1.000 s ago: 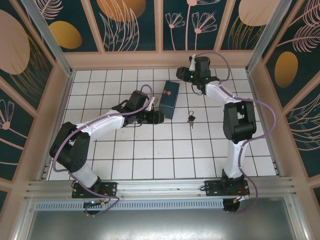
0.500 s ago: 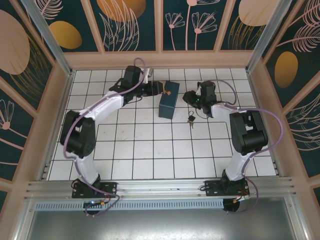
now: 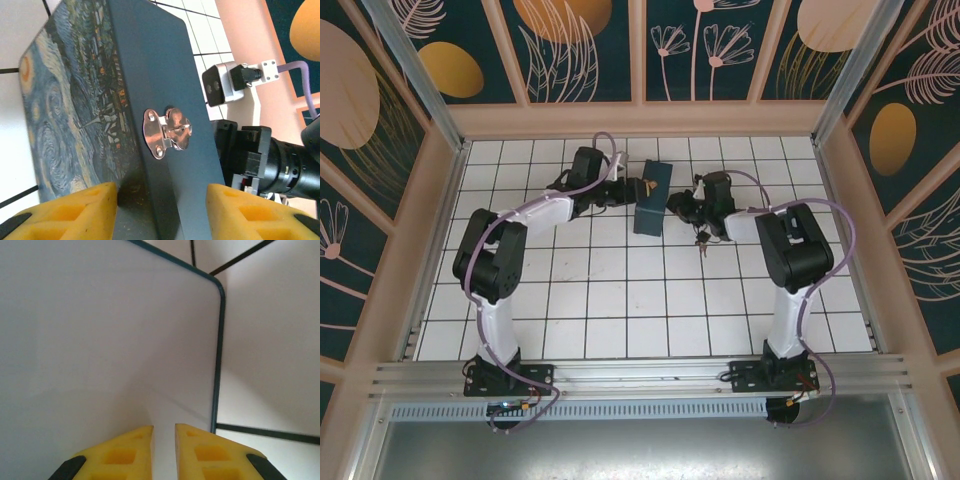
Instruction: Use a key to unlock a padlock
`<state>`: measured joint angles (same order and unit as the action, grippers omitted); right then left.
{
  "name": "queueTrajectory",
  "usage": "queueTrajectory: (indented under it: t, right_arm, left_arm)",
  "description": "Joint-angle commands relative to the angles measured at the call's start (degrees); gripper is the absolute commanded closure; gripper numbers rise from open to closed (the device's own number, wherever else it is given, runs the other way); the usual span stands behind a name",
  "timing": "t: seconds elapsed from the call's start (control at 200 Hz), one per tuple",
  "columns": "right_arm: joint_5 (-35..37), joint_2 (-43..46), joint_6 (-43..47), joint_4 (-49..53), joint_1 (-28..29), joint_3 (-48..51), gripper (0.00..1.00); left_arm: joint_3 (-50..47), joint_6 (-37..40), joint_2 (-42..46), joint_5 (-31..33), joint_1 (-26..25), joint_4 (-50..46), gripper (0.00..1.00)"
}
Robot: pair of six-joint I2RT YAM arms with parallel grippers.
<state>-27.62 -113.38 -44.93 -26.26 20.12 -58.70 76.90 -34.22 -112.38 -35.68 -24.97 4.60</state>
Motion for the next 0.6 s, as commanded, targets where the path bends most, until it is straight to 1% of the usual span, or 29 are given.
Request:
queueTrajectory:
  t: [0.0, 0.18, 0.245, 0.33, 0.395, 0.495, 0.596]
  right_arm:
    - [-4.64, -4.06, -3.98, -6.48, 4.25, -3.41, 0.82]
    - [-4.52, -9.0, -5.26, -5.59, 8.57, -9.9, 0.82]
    - [-3.95, -9.87, -5.97, -5.7, 9.37, -10.08, 0.81]
    - [-3.9, -10.37, -5.98, -4.66, 10.24, -9.99, 0.8]
    - [-3.02, -9.51, -5.22, -2.69, 10.38, -8.58, 0.78]
    - [-0.04, -5.81, -3.23, 0.88, 9.34, -3.69, 0.73]
    - [3.99, -1.38, 0.71, 6.69, 8.15, -0.52, 0.73]
  left_arm:
    - [-1.63, -1.55, 3.11, -6.16, -1.57, 3.75, 0.5]
    - [-2.94, 0.17, 8.06, -0.92, -1.57, 0.06, 0.5]
    - [-2.77, 0.76, 9.2, 1.35, -1.43, -1.52, 0.5]
    - [-2.7, 1.33, 9.26, 2.62, -1.12, -3.35, 0.5]
    - [-3.29, 1.61, 8.87, 3.36, -0.88, -3.97, 0.5]
    - [-4.11, 1.26, 8.4, 3.64, -0.87, -3.22, 0.5]
    - [-4.07, 1.62, 8.65, 4.12, -0.74, -3.67, 0.5]
